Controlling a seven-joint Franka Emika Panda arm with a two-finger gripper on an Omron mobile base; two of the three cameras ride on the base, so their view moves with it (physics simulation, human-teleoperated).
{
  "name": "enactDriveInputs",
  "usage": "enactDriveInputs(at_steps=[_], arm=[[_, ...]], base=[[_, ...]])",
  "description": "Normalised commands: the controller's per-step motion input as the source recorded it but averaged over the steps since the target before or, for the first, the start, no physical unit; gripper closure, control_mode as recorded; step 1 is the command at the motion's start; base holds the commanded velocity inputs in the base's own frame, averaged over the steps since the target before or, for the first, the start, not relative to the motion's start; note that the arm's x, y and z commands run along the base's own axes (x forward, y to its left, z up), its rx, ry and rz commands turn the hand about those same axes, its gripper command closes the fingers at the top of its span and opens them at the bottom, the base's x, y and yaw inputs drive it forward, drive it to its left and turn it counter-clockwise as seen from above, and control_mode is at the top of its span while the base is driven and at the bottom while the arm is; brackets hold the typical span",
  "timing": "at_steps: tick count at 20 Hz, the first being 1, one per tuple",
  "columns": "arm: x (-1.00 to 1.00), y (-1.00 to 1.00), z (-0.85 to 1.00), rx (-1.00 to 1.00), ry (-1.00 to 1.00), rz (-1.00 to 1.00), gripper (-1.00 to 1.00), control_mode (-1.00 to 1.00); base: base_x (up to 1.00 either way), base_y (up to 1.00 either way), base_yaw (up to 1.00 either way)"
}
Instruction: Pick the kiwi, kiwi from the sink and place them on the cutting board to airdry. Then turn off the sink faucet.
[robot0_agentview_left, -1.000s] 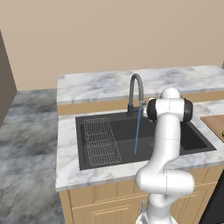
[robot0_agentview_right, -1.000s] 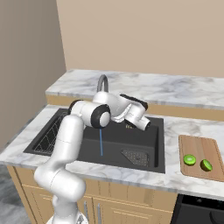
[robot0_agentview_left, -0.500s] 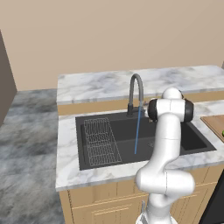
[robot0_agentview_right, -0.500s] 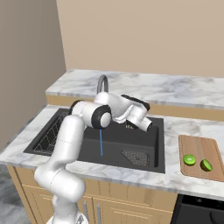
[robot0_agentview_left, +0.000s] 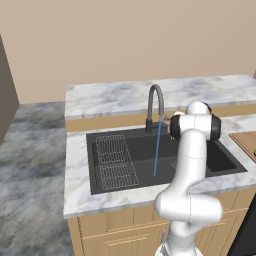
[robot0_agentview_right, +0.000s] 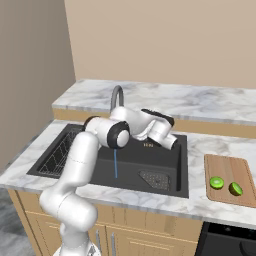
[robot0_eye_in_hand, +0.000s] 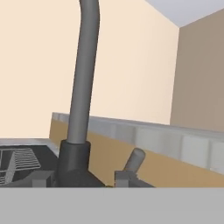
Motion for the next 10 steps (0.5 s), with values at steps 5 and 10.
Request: enactDriveInputs(at_steps=[5,10], arm=[[0.29,-0.35,-0.07,0.0,0.01,0.0,-1.0,-1.0],[0.31,-0.24,-0.12,0.0,0.02,0.0,-1.0,-1.0]], base=[[0.0,0.0,0.0],[0.0,0.0,0.0]])
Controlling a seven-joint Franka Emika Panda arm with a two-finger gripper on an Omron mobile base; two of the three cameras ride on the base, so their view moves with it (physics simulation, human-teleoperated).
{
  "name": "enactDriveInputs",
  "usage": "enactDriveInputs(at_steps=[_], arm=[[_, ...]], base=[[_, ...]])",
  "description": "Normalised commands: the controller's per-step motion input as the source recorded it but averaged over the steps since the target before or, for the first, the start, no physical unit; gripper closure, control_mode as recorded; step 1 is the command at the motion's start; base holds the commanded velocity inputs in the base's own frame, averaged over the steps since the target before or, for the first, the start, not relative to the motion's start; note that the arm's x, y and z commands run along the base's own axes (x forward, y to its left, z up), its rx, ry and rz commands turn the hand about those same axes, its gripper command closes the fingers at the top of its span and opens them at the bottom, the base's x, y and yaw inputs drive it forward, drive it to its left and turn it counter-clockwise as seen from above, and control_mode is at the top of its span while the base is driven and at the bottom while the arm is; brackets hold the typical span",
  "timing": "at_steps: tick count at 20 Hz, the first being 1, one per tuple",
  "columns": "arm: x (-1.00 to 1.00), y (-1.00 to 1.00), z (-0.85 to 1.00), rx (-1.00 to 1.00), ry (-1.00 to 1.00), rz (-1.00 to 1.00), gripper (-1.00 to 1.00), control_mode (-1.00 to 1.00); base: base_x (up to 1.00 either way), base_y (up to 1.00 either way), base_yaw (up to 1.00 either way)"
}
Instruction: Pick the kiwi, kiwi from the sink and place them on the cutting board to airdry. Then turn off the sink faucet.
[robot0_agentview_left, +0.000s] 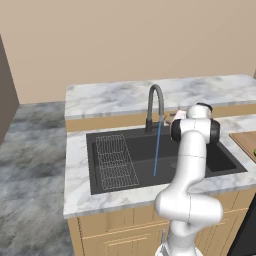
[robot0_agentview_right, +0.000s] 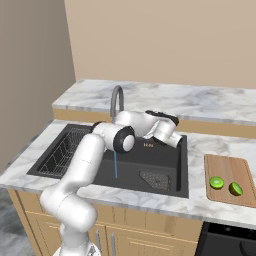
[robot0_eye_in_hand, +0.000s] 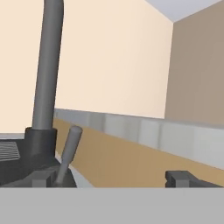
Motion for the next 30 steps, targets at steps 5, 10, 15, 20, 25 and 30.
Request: enactDriveInputs(at_steps=[5,10,15,20,25,30], arm=[[0.28,-0.07,-0.15,0.0,0.02,0.0,-1.0,-1.0],[0.09,0.0,-0.15,0.0,0.0,0.0,-1.0,-1.0],[0.04,0.08,-0.15,0.0,0.0,0.0,-1.0,-1.0],[0.06,0.27,-0.11,0.0,0.02,0.0,-1.0,-1.0],[0.0,0.48,-0.1,0.0,0.03,0.0,-1.0,-1.0],[0.09,0.65,-0.02,0.0,0.05,0.0,-1.0,-1.0]], base=[[0.0,0.0,0.0],[0.0,0.0,0.0],[0.0,0.0,0.0],[0.0,0.0,0.0],[0.0,0.0,0.0],[0.0,0.0,0.0]])
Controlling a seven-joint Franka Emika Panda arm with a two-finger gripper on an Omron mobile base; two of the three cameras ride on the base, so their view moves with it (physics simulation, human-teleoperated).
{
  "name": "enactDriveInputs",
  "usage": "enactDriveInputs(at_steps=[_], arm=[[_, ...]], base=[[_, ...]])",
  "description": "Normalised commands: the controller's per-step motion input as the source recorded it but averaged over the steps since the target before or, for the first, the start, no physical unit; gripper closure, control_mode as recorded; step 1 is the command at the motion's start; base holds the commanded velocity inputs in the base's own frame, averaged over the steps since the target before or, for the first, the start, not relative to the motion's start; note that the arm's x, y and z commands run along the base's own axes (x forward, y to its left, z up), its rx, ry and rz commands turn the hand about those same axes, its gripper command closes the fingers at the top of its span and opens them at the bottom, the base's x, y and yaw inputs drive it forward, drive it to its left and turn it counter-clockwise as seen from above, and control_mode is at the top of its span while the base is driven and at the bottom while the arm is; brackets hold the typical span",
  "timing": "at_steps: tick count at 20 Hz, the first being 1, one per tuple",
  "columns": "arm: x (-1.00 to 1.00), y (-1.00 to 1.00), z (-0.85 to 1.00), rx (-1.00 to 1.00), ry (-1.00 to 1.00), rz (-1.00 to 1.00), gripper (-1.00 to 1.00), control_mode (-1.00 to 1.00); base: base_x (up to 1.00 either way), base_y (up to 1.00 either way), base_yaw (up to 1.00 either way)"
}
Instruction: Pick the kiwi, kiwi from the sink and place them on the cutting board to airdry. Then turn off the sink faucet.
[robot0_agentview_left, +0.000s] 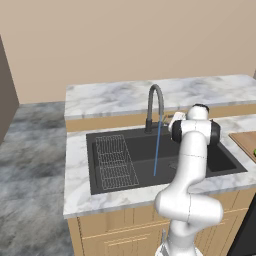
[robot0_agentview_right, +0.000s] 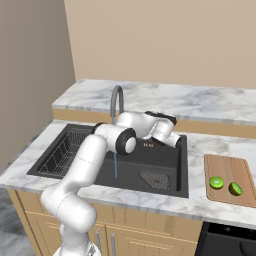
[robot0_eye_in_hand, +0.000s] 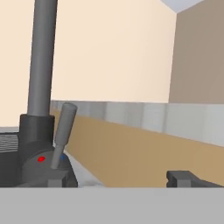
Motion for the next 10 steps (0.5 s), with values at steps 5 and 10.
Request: enactDriveInputs(at_steps=[5,10], arm=[[0.23,0.53,0.0,0.0,0.03,0.0,-1.0,-1.0],[0.16,0.73,0.0,0.0,0.0,0.0,-1.0,-1.0]], base=[[0.0,0.0,0.0],[0.0,0.0,0.0]])
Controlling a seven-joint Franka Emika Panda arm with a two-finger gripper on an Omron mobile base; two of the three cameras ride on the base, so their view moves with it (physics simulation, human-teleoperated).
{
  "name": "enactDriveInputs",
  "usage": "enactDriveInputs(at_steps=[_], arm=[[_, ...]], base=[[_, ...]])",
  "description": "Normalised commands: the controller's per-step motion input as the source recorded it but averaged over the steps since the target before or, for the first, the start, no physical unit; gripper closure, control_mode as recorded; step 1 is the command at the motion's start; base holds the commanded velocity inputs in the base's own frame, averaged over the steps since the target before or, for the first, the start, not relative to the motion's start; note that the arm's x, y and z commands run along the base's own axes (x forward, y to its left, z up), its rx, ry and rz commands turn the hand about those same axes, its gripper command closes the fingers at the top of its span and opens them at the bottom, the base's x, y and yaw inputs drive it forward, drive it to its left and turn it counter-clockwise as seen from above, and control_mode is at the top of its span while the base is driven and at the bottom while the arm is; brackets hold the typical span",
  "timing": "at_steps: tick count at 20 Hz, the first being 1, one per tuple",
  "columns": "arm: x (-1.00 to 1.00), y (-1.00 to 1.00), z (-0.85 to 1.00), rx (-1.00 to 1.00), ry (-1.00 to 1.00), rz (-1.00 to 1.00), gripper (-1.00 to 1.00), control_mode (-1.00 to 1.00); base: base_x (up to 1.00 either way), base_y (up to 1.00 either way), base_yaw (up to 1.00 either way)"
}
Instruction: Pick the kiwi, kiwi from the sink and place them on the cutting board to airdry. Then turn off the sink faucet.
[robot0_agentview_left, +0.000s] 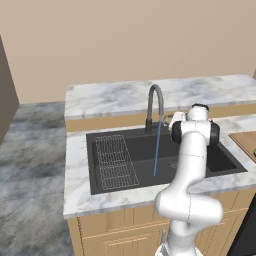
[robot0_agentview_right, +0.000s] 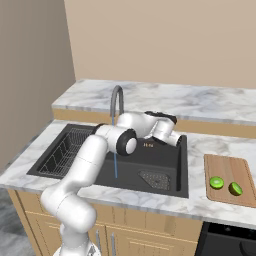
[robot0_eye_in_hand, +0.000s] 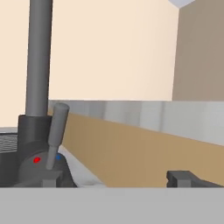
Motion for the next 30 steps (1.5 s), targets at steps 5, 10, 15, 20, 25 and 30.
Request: enactDriveInputs(at_steps=[5,10,15,20,25,30], arm=[[0.08,0.79,0.02,0.0,0.0,0.01,-1.0,-1.0],[0.0,0.07,0.26,0.04,0.0,0.06,-1.0,-1.0],[0.0,0.17,0.35,0.09,0.0,0.1,-1.0,-1.0],[0.01,0.3,0.25,0.08,0.02,0.09,-1.0,-1.0],[0.02,0.58,0.01,0.02,0.02,0.06,-1.0,-1.0],[0.0,0.94,0.0,0.0,0.02,0.06,-1.0,-1.0]], base=[[0.0,0.0,0.0],[0.0,0.0,0.0],[0.0,0.0,0.0],[0.0,0.0,0.0],[0.0,0.0,0.0],[0.0,0.0,0.0]])
